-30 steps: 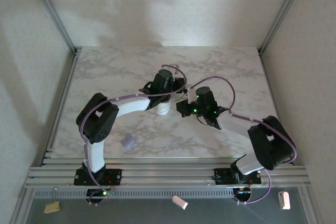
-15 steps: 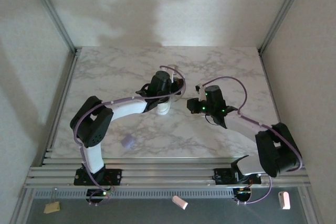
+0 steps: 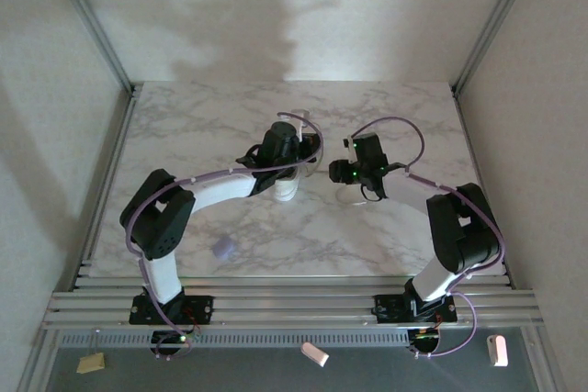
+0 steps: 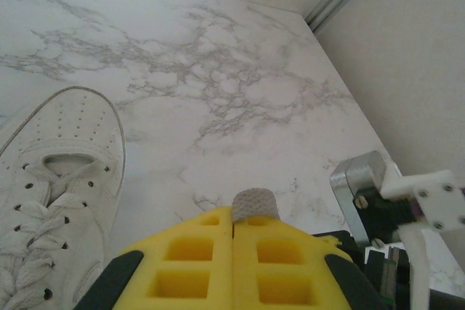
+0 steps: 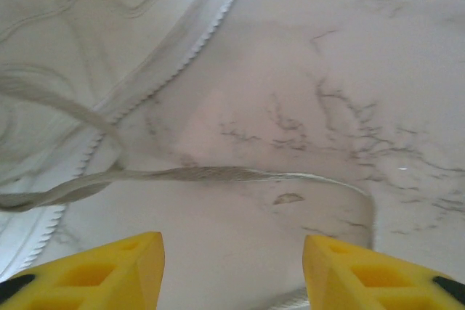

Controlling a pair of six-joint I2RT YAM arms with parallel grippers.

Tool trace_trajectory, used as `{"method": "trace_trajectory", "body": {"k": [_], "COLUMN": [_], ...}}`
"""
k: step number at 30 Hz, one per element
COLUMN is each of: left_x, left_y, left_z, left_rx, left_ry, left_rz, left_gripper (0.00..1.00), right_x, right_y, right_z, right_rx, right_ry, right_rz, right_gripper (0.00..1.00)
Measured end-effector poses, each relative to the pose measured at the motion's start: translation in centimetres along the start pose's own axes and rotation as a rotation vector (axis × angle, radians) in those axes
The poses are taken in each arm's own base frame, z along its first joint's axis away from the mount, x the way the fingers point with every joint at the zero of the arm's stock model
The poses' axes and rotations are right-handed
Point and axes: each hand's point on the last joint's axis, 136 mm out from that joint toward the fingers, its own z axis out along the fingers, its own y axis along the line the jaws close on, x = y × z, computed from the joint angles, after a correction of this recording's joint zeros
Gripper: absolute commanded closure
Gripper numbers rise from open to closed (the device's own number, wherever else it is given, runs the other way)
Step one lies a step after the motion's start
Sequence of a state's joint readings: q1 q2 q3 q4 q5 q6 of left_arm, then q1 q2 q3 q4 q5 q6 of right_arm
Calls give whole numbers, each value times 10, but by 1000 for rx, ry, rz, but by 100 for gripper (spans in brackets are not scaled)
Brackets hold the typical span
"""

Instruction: Tie the shoes

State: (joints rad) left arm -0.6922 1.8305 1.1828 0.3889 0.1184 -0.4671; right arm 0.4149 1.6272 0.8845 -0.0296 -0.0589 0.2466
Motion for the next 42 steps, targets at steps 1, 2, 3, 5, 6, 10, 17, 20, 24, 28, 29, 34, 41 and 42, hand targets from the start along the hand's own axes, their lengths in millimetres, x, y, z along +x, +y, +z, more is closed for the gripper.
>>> {"method": "trace_trajectory", "body": {"k": [1,2,3,5,6,10,17,20,24,28,29,34,41,42], "left_x": [-1,-2,-3,-3,-3,4,16,21,28,33,35,48,68,69], "left_y": [-1,-2,-2,-3,-3,-3,-6,-10,-19,-31,-35,-44,-34,-34], "left_z": [-1,-2,-4,-7,-9,-16,-30,-35,-39,-46,-49,-65,-81,-81], "left_rx": [2,4,5,8,10,18,29,37,53,76,83,106,93,94], "left_ry": [-2,-5,-6,-8,-7,9,29,36,49,61,65,93,133,135], "left_rz": [0,0,3,8,12,24,33,37,61,98,111,156,164,165], "left_gripper": [100,100,100,100,100,100,100,100,100,100,100,100,100,100], "right_x": [1,4,9,19,25,42,44,47,59,78,81,87,80,77], "right_y": [-4,-8,-12,-19,-21,-30,-36,-40,-37,-26,-22,0,10,11], "right_z": [1,2,4,9,11,17,20,17,3,-26,-35,-67,-115,-121], "right_rx": [24,46,68,99,112,155,223,246,233,189,170,77,17,10], "right_ry": [11,26,48,94,117,195,241,247,264,284,284,263,163,144], "right_rz": [5,10,15,23,30,44,40,40,43,45,51,74,121,126], "right_gripper": [45,45,46,47,48,50,78,93,100,100,100,100,100,100]}}
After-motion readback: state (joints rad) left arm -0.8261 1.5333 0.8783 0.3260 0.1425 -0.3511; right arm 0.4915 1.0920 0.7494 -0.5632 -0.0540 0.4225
